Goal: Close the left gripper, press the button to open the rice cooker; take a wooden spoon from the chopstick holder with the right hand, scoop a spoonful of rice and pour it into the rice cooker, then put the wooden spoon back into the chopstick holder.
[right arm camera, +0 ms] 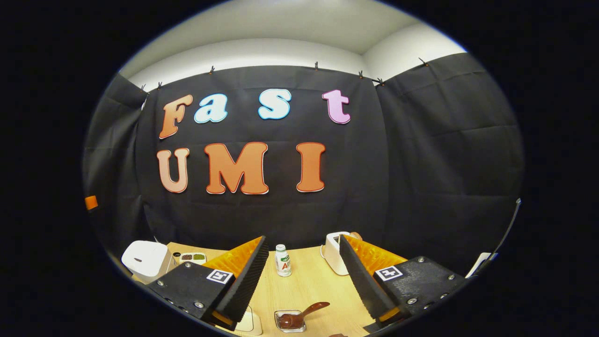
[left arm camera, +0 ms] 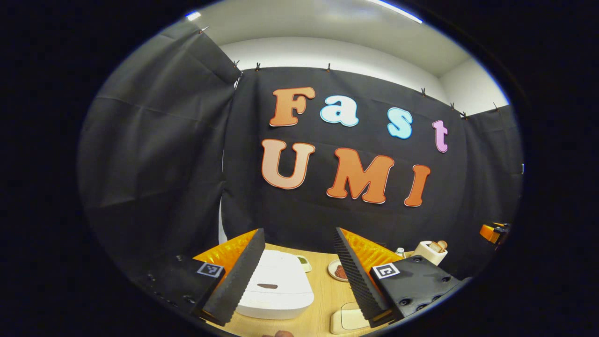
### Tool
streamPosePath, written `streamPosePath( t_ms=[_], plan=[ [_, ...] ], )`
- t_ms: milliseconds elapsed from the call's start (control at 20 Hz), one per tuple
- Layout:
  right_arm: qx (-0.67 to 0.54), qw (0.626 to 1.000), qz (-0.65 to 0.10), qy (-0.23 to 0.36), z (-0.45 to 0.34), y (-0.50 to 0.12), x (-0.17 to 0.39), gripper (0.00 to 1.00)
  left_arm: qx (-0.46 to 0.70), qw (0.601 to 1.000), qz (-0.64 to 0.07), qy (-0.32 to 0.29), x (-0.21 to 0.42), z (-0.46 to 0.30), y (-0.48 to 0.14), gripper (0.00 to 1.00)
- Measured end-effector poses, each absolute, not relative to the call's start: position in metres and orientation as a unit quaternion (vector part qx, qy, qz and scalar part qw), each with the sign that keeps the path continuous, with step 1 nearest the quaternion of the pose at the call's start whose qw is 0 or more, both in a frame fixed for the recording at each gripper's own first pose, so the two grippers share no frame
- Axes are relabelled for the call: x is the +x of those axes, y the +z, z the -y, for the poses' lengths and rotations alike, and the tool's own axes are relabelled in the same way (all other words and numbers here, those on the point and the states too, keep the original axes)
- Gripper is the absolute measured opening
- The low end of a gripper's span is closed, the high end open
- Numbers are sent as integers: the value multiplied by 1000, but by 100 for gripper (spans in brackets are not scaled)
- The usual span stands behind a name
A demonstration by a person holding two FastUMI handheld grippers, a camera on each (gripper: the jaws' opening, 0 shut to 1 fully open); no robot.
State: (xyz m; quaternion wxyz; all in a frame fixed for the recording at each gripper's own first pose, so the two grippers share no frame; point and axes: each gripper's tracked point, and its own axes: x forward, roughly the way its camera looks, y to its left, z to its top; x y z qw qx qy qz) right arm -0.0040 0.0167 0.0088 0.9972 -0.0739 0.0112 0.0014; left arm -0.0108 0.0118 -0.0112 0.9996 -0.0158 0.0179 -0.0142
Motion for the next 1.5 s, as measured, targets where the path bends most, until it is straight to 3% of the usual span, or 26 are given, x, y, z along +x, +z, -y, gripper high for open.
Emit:
streamPosePath(
  t_ms=[550, 650, 700, 850, 950, 1500],
  plan=[
    [-84, 996, -15, 1, -17, 9, -6, 95, 11, 1000, -7, -4, 1, -23, -2, 99],
    [-81, 997, -17, 3, -19, 8, -5, 100, 13, 1000, -5, -4, 1, -23, -1, 100],
    [-80, 997, -17, 4, -19, 7, -6, 95, 14, 1000, -1, 0, -1, -25, 1, 84],
    [-87, 996, -22, 3, -18, 5, -6, 95, 32, 999, 2, 21, -2, -38, 0, 36],
    [-91, 995, -26, 2, -18, 2, -8, 95, 30, 999, -18, -1, -5, -28, -7, 7],
    [-100, 994, -39, 3, -23, -9, -15, 95, 26, 994, -108, -24, 26, -40, -61, 4]
  ],
)
